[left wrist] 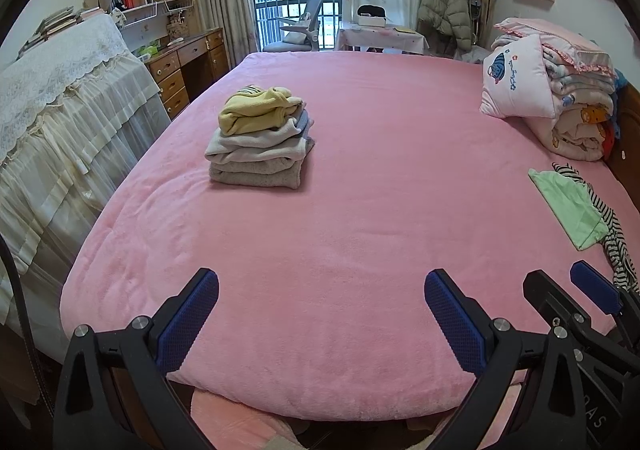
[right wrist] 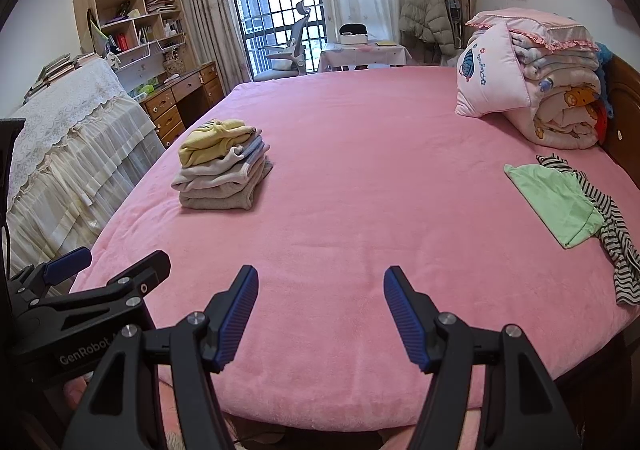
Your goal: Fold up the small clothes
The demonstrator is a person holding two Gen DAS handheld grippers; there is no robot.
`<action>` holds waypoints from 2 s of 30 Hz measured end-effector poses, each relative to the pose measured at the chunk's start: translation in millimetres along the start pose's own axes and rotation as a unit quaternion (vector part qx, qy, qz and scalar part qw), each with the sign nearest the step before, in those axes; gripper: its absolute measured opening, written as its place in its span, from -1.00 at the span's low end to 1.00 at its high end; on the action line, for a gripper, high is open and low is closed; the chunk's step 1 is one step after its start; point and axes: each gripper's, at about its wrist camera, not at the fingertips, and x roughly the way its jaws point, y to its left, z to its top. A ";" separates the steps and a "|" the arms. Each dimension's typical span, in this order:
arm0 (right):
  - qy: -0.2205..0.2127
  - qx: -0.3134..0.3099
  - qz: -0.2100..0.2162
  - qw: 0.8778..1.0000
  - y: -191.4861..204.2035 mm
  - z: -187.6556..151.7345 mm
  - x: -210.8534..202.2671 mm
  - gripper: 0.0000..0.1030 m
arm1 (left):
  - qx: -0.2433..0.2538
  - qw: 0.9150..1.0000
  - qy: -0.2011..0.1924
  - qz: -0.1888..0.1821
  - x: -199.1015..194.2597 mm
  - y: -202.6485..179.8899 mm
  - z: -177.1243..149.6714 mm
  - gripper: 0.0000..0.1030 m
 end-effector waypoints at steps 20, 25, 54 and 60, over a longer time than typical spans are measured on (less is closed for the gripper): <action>0.000 0.001 0.001 1.000 -1.5 0.1 0.4 0.28 | 0.001 1.000 0.001 0.000 0.1 0.9 0.0 0.98; 0.000 0.000 0.000 1.000 -1.8 0.1 0.3 0.28 | 0.001 1.000 0.000 0.000 -0.1 0.5 0.0 0.98; 0.001 0.003 0.000 1.000 -6.3 -0.2 1.7 0.28 | 0.004 1.000 0.000 0.001 -4.2 4.8 -2.4 0.98; 0.002 0.002 -0.001 1.000 -7.2 0.0 2.1 0.28 | 0.007 1.000 0.003 0.001 -3.3 5.6 -3.2 0.98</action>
